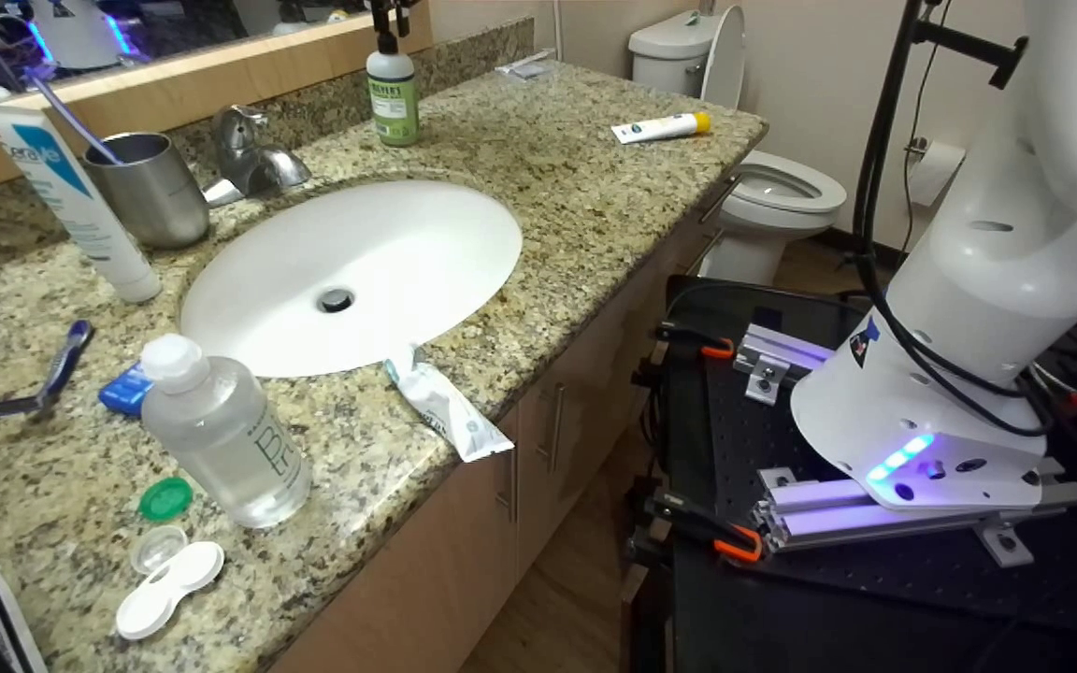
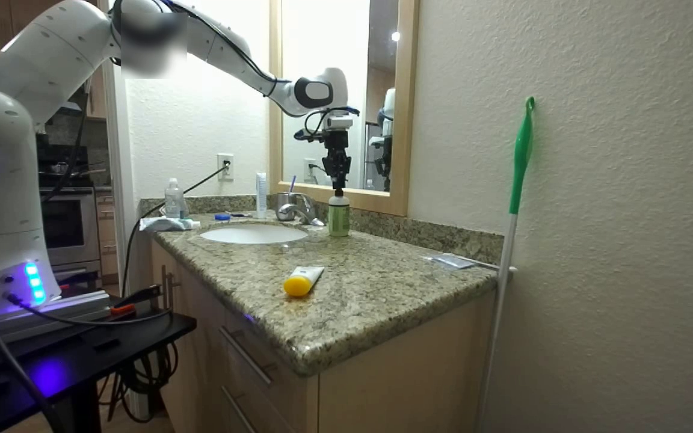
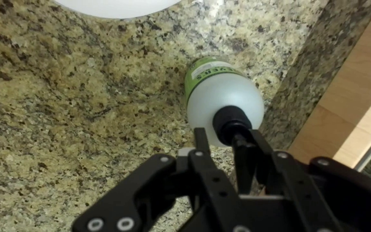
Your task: Put up the bottle and put it near the edge of of the countertop
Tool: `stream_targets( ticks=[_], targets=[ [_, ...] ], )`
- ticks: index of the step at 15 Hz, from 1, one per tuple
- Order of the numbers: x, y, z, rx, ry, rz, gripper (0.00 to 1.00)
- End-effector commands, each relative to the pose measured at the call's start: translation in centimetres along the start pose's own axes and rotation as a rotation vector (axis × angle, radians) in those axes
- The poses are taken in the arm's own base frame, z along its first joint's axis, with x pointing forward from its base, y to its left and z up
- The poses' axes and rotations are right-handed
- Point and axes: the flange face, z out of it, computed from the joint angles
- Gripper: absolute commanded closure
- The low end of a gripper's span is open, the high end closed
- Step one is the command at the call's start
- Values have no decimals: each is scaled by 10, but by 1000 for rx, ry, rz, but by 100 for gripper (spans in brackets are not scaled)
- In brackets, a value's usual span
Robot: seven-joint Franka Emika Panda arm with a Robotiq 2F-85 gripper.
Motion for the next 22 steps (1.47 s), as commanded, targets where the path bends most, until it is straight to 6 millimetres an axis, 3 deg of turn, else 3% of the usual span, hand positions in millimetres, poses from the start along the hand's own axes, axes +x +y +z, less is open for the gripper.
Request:
stream_targets(
  ticks=[1,3,5,7,10,13,17,20,21,22],
  targets=[
    [5,0,-3,19,-30,1,94],
    [5,2,-13,25,-14,5,100],
    [4,11,-41,35,-2,5,96],
    [-2,32,-81,49,20,-14,96],
    [-8,63,-121,56,61,-64,96],
    [-15,114,-147,11,29,-117,96],
    [-16,192,-152,-14,-49,-110,96],
    [-11,252,-154,71,-82,-64,96],
    [-4,211,-151,-3,-65,-58,84],
    [-2,229,-152,13,-75,-52,84]
  ],
)
